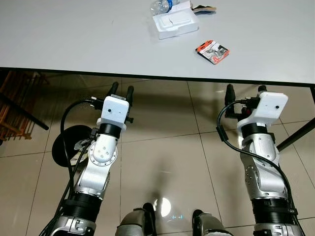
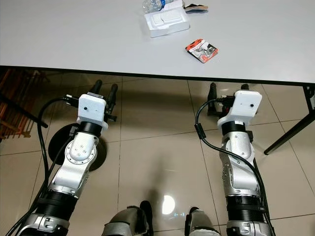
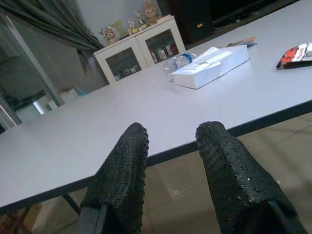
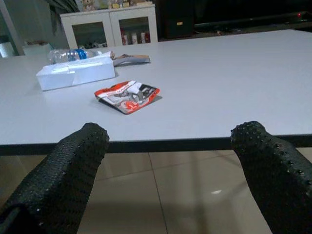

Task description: Picking trash to rubbish bin

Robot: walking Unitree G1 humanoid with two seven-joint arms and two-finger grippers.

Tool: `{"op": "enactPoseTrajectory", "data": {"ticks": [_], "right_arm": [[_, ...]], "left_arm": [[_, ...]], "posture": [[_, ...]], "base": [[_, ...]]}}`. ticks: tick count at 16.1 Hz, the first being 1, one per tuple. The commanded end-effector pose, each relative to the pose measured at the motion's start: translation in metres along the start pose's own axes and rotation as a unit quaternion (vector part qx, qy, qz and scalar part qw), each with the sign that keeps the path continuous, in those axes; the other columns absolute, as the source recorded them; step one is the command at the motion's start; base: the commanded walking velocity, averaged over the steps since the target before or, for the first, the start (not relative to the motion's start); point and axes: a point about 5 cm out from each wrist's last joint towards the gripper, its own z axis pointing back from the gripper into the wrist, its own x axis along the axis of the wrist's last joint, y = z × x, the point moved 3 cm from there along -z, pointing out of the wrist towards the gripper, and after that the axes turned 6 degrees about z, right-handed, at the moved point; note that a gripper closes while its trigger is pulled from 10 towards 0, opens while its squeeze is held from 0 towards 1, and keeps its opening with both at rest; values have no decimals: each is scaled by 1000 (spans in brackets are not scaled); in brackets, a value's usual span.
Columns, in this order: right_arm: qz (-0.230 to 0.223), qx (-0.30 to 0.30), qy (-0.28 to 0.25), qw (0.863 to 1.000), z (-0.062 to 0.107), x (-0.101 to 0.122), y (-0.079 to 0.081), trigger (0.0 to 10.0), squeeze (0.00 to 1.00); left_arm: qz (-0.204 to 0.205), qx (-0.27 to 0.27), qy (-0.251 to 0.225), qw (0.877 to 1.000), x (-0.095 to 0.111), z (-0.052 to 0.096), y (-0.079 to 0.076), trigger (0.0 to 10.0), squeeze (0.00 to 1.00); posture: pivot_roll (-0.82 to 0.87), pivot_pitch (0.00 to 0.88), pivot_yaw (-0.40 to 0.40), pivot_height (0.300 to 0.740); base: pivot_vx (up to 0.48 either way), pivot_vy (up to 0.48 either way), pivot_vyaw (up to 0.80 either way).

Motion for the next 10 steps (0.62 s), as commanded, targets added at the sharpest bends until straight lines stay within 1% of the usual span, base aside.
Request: {"op": "enactPoseTrajectory", "data": {"ticks": [1, 8, 10], "right_arm": [[-7, 4, 2, 1000, 1, 2, 4, 10000, 0], [-8, 23, 14, 1000, 2, 1, 14, 10000, 0], [-10, 23, 14, 1000, 2, 1, 14, 10000, 0]], "left_arm": [[3, 3, 7, 1000, -1, 3, 4, 10000, 0], [20, 19, 27, 999, -6, 2, 5, 10000, 0], [18, 20, 31, 999, -7, 2, 5, 10000, 0]], "posture": [[40, 264, 137, 740], [39, 268, 135, 740], [39, 264, 135, 740]], "base": [[0, 0, 0], [0, 0, 0], [253, 0, 0]]}}
